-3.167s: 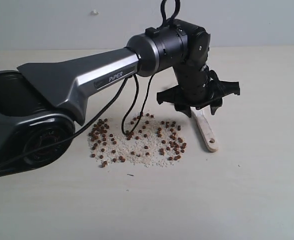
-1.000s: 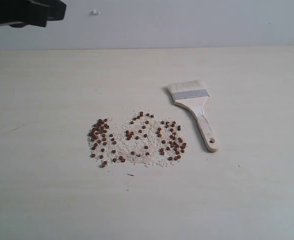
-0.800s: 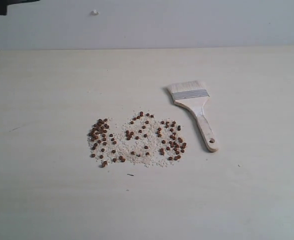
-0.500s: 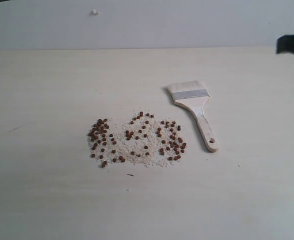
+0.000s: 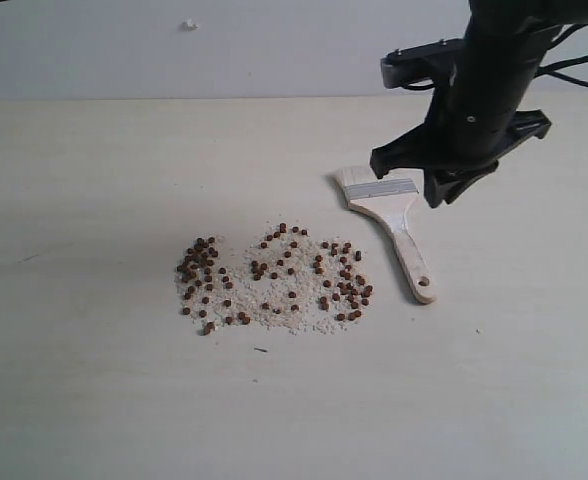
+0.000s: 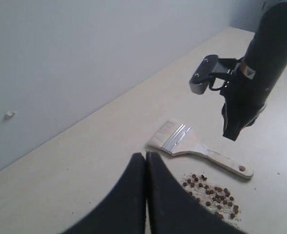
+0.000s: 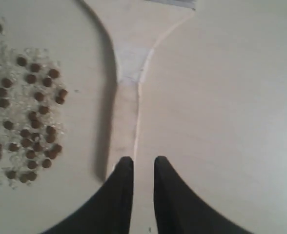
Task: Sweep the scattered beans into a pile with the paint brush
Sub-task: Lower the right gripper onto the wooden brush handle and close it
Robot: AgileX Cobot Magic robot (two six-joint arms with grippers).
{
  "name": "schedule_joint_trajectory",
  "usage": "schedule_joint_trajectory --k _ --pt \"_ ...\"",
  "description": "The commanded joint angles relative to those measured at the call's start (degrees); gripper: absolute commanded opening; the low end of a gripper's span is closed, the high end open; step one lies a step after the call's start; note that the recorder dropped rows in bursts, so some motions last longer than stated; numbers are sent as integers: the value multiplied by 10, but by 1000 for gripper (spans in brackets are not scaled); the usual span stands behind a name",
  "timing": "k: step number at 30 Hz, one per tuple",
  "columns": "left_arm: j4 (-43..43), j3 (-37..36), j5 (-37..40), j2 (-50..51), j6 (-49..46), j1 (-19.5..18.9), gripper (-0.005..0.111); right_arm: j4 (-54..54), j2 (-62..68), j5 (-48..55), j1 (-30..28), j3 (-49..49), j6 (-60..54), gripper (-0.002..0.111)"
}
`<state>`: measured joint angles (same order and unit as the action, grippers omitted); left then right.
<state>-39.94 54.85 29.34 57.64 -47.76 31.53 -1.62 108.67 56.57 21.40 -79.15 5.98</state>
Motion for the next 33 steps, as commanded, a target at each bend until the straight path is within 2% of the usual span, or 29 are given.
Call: schedule_joint_trajectory --k 1,3,6,10,22,33 --pt "-8 -1 -10 -3 0 -3 0 44 52 5 2 -47 -30 32" --pt "-11 -1 -12 -3 0 -3 0 46 78 5 2 -64 -30 39" --pt "-14 -1 -13 -3 0 -3 0 45 111 7 2 -75 -30 41" --pt "-14 -1 -13 -3 0 -3 0 16 144 -9 2 -76 -27 41" --pt "-16 -1 -13 -3 0 -3 0 16 173 -65 -2 -78 -1 41" --pt "-19 -1 -13 -3 0 -3 0 16 181 -54 -2 -98 46 41"
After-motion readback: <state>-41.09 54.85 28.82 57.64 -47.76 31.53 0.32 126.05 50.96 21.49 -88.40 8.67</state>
